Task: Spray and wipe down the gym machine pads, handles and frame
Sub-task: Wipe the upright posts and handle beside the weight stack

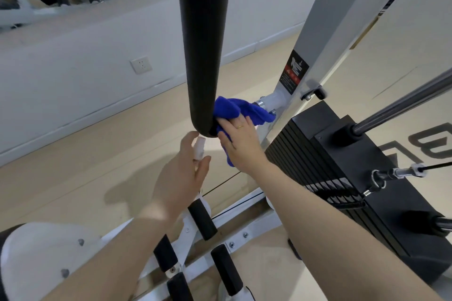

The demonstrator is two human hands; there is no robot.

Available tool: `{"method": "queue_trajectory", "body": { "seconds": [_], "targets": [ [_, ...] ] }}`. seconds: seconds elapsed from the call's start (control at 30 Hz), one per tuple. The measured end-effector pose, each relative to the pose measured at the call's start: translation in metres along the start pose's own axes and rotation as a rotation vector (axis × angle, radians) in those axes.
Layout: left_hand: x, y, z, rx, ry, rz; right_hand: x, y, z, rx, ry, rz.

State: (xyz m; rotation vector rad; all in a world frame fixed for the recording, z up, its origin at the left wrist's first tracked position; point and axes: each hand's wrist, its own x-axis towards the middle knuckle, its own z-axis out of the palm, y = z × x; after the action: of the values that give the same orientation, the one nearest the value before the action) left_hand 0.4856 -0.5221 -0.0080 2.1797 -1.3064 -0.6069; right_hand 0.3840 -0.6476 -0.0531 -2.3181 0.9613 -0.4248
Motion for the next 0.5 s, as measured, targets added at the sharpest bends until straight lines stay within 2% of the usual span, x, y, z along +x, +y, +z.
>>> {"method": "queue_trajectory", "body": {
  "seconds": [0.07,0.17,0.23,0.37,0.4,0.43,0.5],
  "targets": [
    [0.007,-0.013,-0.004,-0.115,0.077,-0.093,0.013,0.017,-0.008,-0.14,0.078,0.001],
    [0.021,-0.016,-0.011,-0.274,0.148,-0.169,0.037,0.047,-0.033,-0.345,0.201,0.235],
    [0.03,-0.013,-0.013,-0.299,0.094,-0.126,0.043,0.038,-0.029,-0.294,0.241,0.295],
    [0.043,-0.005,-0.015,-0.453,0.05,-0.104,0.025,-0.017,0.009,0.104,0.119,0.137],
    [0.043,-0.006,-0.015,-0.477,0.047,-0.104,0.022,-0.017,0.007,0.108,0.089,0.093],
    [0.044,-0.006,-0.015,-0.495,0.043,-0.108,0.023,-0.011,-0.001,0.014,0.042,0.06],
    [0.045,-0.007,-0.015,-0.506,0.035,-0.105,0.033,0.012,-0.017,-0.13,-0.041,0.127]
  ]
}}
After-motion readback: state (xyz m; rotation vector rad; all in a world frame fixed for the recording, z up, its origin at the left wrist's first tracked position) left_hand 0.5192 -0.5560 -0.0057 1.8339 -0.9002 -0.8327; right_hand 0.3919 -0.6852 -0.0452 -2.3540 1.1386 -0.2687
